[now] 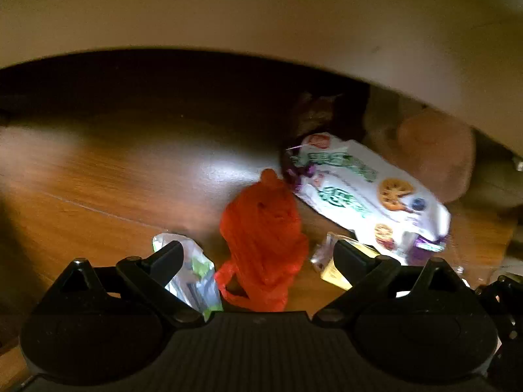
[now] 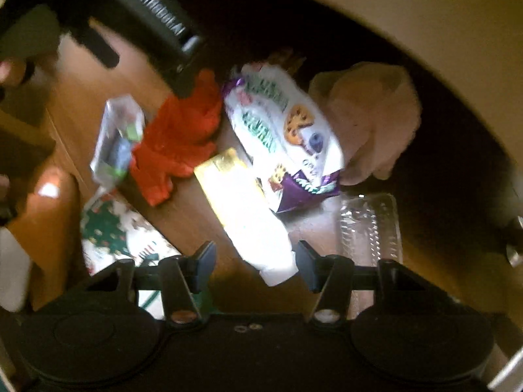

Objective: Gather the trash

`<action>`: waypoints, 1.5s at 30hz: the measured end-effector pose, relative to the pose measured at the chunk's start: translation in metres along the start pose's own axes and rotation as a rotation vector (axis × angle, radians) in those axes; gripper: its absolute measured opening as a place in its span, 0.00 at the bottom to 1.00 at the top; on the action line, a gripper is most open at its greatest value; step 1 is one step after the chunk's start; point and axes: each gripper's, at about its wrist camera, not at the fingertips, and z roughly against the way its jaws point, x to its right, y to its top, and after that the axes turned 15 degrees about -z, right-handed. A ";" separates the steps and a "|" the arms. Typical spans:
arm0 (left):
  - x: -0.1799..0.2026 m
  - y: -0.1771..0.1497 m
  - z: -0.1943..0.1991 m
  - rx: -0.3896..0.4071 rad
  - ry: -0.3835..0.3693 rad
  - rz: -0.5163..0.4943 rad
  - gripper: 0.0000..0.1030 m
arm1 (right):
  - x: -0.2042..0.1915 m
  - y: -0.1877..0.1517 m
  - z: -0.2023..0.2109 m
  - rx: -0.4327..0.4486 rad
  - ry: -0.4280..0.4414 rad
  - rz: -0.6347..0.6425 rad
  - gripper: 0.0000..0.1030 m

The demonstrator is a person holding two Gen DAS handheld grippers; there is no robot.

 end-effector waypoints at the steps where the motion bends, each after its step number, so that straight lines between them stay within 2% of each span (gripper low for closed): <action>1: -0.001 0.002 -0.008 -0.010 -0.001 0.003 0.96 | -0.002 0.000 -0.008 -0.005 -0.002 0.021 0.52; 11: -0.009 0.009 -0.059 -0.054 -0.033 0.006 0.95 | -0.009 0.005 -0.049 0.008 -0.017 0.097 0.53; 13: -0.009 0.009 -0.063 -0.051 -0.037 -0.003 0.90 | -0.012 0.005 -0.052 0.020 -0.013 0.125 0.54; 21: -0.006 0.006 -0.066 -0.047 -0.080 -0.023 0.54 | -0.022 0.005 -0.055 0.032 -0.041 0.130 0.52; 23: -0.004 0.009 -0.062 -0.053 -0.073 -0.030 0.48 | -0.023 0.003 -0.054 0.030 -0.050 0.120 0.52; 26: -0.004 0.008 -0.057 -0.068 -0.063 -0.027 0.45 | -0.026 -0.002 -0.048 0.040 -0.060 0.110 0.51; 32: -0.003 0.008 -0.031 -0.073 -0.066 -0.002 0.43 | -0.023 -0.005 -0.016 0.038 -0.027 0.017 0.50; 38: 0.004 0.004 0.020 -0.020 -0.083 0.013 0.42 | -0.019 -0.006 0.025 0.047 -0.016 -0.135 0.49; 45: 0.013 -0.016 0.083 0.047 -0.102 0.008 0.42 | -0.012 -0.013 0.088 0.087 -0.010 -0.272 0.48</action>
